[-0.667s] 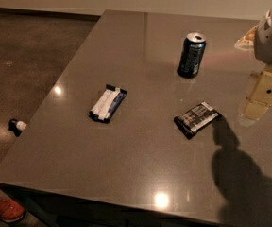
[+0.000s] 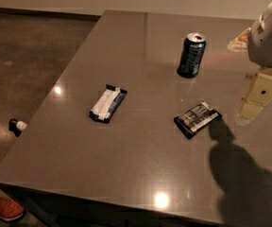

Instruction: Move rxbar chocolate near rxbar blueberry

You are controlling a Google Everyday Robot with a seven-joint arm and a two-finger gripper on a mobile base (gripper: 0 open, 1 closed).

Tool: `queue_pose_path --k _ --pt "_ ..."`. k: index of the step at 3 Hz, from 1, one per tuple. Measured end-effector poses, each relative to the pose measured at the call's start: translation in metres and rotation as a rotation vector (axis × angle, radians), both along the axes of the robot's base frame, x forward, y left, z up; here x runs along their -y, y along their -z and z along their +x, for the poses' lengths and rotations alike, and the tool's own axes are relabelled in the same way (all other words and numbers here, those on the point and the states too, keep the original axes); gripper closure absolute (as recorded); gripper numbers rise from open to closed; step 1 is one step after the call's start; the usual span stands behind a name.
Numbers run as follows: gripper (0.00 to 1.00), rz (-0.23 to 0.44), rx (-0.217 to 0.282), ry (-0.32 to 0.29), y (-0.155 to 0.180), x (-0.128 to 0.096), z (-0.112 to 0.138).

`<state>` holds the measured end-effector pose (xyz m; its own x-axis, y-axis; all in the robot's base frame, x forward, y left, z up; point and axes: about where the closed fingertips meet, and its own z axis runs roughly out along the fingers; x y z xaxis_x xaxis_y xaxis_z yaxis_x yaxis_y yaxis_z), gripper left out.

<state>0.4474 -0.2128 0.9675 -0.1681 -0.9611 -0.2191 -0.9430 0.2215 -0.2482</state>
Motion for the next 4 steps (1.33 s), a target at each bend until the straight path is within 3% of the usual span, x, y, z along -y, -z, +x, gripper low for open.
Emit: queue_pose_path --k 1,3,4 --pt "0.0 0.015 -0.003 -0.105 0.016 -0.011 0.013" --pt "0.0 0.04 -0.061 -0.334 0.058 -0.043 0.026" --pt "0.0 0.031 -0.102 -0.399 0.078 -0.05 0.028"
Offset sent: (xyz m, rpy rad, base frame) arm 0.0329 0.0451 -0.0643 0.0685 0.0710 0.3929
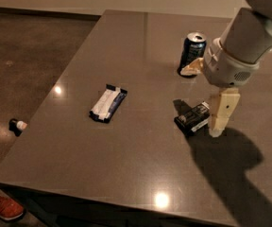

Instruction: Move rxbar chocolate near rxbar blueberry

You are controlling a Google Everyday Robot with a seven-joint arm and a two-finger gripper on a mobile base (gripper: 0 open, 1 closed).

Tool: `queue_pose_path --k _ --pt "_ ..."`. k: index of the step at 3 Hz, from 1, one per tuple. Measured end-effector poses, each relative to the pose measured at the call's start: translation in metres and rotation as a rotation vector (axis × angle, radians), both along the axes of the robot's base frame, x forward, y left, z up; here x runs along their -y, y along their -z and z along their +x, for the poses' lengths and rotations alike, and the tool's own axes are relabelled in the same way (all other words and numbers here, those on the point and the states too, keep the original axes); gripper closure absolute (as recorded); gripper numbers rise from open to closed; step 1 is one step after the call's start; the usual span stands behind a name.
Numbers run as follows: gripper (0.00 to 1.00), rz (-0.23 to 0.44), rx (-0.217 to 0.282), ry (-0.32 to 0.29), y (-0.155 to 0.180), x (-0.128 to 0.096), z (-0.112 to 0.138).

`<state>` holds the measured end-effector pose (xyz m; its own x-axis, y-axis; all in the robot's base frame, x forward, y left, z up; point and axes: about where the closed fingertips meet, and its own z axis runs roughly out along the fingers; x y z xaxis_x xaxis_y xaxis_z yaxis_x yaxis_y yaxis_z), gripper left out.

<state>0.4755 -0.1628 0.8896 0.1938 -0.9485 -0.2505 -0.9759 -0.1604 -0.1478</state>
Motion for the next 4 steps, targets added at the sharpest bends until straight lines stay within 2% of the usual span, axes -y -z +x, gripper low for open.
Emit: queue_pose_path --k 1,3,4 --pt "0.0 -0.031 -0.028 -0.028 0.018 0.001 0.002" --pt "0.0 -0.083 -0.074 -0.044 0.039 0.004 0.001" --pt "0.15 -0.104 -0.106 -0.05 0.047 0.004 0.0"
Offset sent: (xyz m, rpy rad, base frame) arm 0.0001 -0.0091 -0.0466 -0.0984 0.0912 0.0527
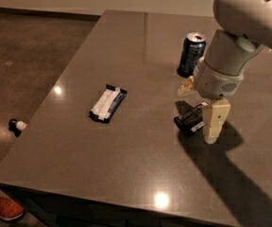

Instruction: Move rxbar chocolate near rxbar blueberry

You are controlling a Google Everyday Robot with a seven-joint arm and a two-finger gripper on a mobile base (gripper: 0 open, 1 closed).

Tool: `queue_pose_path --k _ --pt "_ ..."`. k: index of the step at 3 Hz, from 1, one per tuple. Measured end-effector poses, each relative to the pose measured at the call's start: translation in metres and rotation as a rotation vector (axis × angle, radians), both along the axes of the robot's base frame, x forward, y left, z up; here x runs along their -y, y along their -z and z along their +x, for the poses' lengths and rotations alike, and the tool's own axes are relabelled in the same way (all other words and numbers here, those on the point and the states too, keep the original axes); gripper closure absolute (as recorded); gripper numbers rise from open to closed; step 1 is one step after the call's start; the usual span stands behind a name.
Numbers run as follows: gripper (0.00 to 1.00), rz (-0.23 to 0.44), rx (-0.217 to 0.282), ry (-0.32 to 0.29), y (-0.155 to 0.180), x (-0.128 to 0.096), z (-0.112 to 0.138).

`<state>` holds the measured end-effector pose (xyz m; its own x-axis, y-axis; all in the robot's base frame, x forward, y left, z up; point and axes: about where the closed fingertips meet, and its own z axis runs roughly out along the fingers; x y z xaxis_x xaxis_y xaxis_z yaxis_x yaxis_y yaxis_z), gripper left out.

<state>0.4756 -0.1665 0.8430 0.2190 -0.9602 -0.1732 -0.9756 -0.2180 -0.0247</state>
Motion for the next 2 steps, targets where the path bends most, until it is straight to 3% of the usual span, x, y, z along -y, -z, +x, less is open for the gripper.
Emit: queue_pose_path --k 2 --pt "0.6 -0.016 -0.037 0.003 0.0086 0.0013 -0.0009"
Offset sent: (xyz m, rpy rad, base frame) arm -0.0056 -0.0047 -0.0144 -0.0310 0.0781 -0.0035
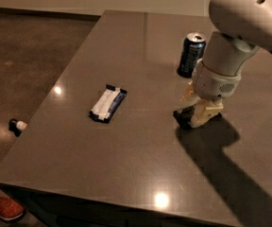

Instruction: Move rxbar chocolate near rxbar blueberry

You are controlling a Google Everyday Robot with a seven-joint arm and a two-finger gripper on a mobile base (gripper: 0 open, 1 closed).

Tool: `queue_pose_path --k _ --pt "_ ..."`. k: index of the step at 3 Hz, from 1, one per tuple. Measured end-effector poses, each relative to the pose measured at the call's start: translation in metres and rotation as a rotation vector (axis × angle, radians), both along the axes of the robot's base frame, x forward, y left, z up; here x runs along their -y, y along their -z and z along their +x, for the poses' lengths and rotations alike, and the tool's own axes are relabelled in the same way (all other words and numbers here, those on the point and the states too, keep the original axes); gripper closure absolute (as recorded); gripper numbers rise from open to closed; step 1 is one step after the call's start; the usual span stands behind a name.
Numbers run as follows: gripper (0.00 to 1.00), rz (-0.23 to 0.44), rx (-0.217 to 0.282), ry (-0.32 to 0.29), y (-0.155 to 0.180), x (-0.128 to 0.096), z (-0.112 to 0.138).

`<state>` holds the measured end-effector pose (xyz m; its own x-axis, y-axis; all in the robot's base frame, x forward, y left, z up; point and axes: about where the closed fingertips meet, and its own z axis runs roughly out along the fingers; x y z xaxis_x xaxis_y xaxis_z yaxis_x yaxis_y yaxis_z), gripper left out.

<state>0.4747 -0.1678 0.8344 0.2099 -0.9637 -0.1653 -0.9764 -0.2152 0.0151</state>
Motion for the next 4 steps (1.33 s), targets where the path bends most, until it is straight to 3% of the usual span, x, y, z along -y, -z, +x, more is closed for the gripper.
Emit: queue_pose_path --k 1,2,3,4 --pt "0.85 0.0 0.0 0.0 -0.003 0.0 0.0" --pt "1.0 0.0 0.0 0.0 -0.003 0.0 0.0" --pt "1.0 0.075 0.013 -0.036 -0.027 -0.026 -0.007" --pt "1.0 0.202 0.033 -0.119 -0.067 -0.08 -0.025"
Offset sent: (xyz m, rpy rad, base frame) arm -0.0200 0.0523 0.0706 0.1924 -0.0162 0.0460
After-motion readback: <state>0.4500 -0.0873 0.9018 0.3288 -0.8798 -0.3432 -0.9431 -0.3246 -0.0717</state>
